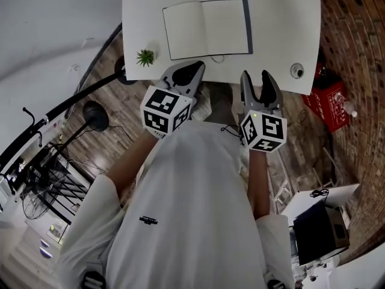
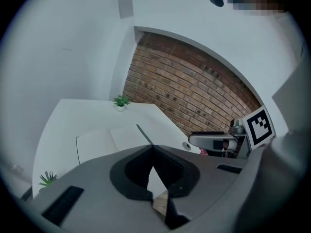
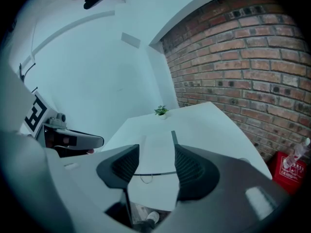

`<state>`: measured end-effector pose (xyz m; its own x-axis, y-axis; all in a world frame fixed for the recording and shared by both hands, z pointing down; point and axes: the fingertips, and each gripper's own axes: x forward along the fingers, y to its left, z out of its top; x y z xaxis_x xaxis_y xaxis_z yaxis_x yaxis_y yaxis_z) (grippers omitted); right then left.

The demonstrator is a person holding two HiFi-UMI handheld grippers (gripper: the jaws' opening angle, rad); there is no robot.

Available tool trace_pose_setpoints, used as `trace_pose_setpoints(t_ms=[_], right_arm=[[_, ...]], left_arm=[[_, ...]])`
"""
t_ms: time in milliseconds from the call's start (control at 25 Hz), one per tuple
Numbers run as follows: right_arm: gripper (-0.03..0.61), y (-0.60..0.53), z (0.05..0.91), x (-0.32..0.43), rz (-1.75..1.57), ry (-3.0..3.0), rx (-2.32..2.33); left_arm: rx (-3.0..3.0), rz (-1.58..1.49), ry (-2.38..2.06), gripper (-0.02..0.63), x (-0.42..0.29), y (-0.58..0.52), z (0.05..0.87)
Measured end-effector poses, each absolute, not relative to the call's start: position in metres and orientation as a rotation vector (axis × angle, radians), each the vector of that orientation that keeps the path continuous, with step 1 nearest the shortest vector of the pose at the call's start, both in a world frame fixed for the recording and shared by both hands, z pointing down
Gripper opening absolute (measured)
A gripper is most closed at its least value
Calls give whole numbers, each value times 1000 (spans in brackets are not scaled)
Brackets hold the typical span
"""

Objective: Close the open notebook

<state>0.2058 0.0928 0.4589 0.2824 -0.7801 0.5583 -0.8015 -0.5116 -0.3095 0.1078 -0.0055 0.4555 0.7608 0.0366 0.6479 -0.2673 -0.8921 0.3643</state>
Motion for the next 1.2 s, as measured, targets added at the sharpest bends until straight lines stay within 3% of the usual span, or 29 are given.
trace_pose_setpoints(t_ms=[1200], right_arm=[[242,59,578,242,1344,-1485,2360]], left_arm=[[2314,1270,-366,3,124,-50,611]])
